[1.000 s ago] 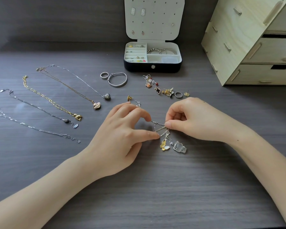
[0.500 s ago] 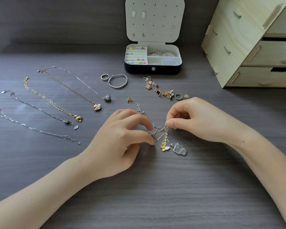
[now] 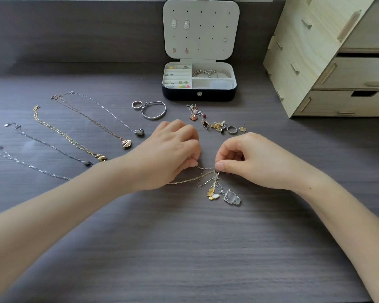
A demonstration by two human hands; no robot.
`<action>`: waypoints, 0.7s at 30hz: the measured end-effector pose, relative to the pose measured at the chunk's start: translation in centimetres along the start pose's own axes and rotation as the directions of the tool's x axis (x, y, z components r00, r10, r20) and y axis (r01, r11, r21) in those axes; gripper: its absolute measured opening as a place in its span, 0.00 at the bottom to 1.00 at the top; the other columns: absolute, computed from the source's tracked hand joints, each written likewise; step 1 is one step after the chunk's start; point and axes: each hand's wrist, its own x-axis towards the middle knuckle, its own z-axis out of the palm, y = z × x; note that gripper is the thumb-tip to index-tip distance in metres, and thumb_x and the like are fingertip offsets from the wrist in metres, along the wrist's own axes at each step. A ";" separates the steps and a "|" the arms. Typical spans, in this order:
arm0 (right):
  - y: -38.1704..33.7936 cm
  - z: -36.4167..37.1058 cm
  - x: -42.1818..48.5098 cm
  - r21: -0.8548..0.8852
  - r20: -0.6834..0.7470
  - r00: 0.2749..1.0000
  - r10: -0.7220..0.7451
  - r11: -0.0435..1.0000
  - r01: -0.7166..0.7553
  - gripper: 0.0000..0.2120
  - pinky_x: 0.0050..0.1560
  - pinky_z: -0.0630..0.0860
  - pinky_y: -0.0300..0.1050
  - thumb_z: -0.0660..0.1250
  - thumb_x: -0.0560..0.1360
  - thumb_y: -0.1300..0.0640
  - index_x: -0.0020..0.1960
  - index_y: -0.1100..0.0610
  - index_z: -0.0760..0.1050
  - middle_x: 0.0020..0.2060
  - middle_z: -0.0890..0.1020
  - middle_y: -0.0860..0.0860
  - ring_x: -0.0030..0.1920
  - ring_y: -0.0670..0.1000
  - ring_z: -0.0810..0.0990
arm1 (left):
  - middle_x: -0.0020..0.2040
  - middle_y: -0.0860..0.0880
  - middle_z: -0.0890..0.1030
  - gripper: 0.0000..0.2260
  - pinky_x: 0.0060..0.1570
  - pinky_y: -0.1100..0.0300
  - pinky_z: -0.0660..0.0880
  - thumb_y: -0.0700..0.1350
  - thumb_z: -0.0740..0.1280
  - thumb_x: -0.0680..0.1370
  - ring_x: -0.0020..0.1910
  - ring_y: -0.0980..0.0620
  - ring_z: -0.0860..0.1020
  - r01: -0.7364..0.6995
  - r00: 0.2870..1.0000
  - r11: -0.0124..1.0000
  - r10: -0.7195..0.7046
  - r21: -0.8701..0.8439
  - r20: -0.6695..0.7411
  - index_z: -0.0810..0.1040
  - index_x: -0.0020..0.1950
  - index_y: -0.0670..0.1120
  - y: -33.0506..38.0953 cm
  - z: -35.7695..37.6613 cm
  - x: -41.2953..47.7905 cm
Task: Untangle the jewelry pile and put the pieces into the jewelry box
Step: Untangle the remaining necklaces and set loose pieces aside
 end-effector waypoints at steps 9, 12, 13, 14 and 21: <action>0.3 0.4 0.0 -0.064 -0.016 1.000 -0.014 0.998 0.013 0.03 0.37 0.67 0.29 0.67 0.75 0.55 0.44 0.49 0.79 0.36 0.79 0.42 0.36 0.35 0.73 | 0.39 0.51 0.74 0.08 0.49 0.61 0.63 0.43 0.55 0.78 0.41 0.51 0.66 0.017 0.996 0.993 -0.027 -0.117 -0.088 0.71 0.42 0.43 2.2 -2.8 -2.8; 0.3 0.4 -0.1 -0.089 -0.013 1.000 -0.019 0.996 0.018 0.02 0.36 0.66 0.30 0.68 0.74 0.54 0.43 0.48 0.78 0.35 0.78 0.43 0.35 0.35 0.73 | 0.36 0.52 0.71 0.04 0.47 0.65 0.60 0.38 0.57 0.77 0.37 0.51 0.66 -0.011 0.999 0.998 0.009 -0.061 -0.041 0.66 0.44 0.46 2.9 -3.0 -4.1; 0.3 0.5 -0.1 -0.098 -0.014 1.000 -0.024 0.995 0.022 0.02 0.35 0.66 0.31 0.68 0.74 0.53 0.43 0.48 0.78 0.35 0.77 0.43 0.35 0.35 0.72 | 0.35 0.52 0.71 0.07 0.46 0.66 0.60 0.36 0.59 0.75 0.36 0.50 0.66 -0.008 1.000 0.999 0.007 -0.046 -0.027 0.64 0.45 0.47 3.1 -3.1 -4.5; 0.3 0.5 -0.1 -0.105 -0.017 0.999 -0.027 0.994 0.025 0.03 0.35 0.66 0.31 0.68 0.74 0.53 0.42 0.47 0.78 0.34 0.77 0.43 0.34 0.36 0.72 | 0.35 0.52 0.72 0.10 0.44 0.66 0.59 0.35 0.61 0.74 0.35 0.50 0.66 0.000 1.000 0.999 -0.001 -0.038 -0.011 0.64 0.45 0.48 3.3 -3.1 -4.9; -0.4 1.7 -0.3 -0.110 -0.083 0.993 -0.087 0.991 0.078 0.04 0.33 0.64 0.33 0.69 0.72 0.48 0.40 0.47 0.77 0.29 0.75 0.42 0.33 0.39 0.73 | 0.41 0.51 0.74 0.05 0.44 0.57 0.65 0.43 0.60 0.78 0.42 0.49 0.69 -0.061 0.998 0.996 0.063 0.072 -0.014 0.73 0.42 0.46 4.7 -3.3 -6.9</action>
